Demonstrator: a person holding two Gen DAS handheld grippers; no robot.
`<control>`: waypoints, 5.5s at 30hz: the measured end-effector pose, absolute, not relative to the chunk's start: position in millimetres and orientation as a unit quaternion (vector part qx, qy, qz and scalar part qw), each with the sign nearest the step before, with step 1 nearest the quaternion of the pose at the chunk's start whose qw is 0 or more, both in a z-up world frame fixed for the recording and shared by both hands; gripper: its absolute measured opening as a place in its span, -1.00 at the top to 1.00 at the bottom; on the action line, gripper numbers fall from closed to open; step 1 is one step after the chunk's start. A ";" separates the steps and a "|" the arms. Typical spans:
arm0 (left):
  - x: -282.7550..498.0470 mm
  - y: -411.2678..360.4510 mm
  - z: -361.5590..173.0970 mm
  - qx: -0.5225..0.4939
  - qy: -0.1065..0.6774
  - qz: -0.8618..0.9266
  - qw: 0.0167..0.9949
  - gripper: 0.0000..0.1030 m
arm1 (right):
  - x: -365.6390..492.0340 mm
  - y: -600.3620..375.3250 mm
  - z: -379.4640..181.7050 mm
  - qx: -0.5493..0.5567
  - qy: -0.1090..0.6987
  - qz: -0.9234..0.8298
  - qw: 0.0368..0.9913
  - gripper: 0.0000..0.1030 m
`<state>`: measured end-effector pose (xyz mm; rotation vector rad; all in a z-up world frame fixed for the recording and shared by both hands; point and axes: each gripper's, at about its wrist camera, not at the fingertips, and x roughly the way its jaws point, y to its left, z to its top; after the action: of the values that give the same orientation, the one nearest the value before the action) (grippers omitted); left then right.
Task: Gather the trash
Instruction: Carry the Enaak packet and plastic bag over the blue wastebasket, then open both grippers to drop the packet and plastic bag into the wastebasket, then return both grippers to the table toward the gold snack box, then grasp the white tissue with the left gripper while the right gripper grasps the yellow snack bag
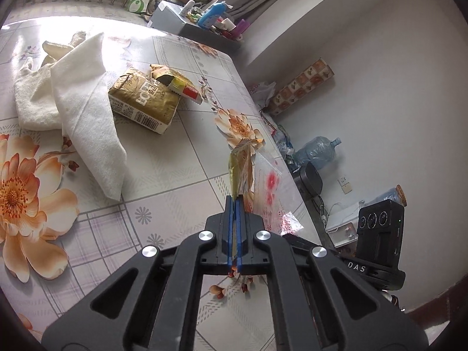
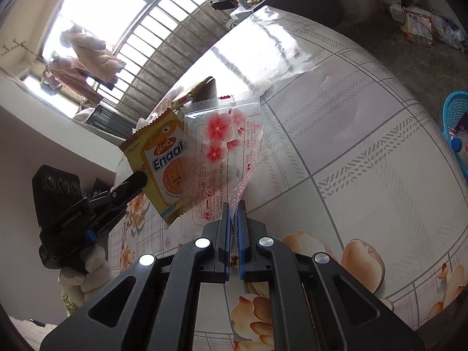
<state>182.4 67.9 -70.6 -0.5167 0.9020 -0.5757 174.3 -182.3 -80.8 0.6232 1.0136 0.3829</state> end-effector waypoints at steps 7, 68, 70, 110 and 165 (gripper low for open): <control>175.3 49.8 -29.4 -0.204 0.389 -0.282 0.853 1.00 | 149.7 -234.2 -45.6 0.317 0.411 0.142 0.843 0.91; 322.1 -452.6 -104.8 0.191 0.469 -0.370 0.779 -0.15 | 142.6 -579.7 -236.6 0.523 0.360 -0.199 0.746 0.89; 318.7 -425.7 -81.2 0.177 0.457 -0.363 0.792 -0.22 | 165.6 -583.8 -244.6 0.535 0.367 -0.183 0.739 0.87; 199.0 150.0 -3.2 -0.169 0.361 -0.033 0.917 -0.58 | 250.6 -234.9 13.1 0.150 0.369 0.144 0.906 -0.54; 158.4 125.1 -90.8 -0.198 0.448 -0.156 0.858 0.53 | 231.8 -95.5 -87.1 0.243 0.560 0.245 0.753 0.13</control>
<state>158.4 125.1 -90.8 -0.4161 0.9413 -0.3285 231.8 -95.5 -87.2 0.5309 1.2233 0.5354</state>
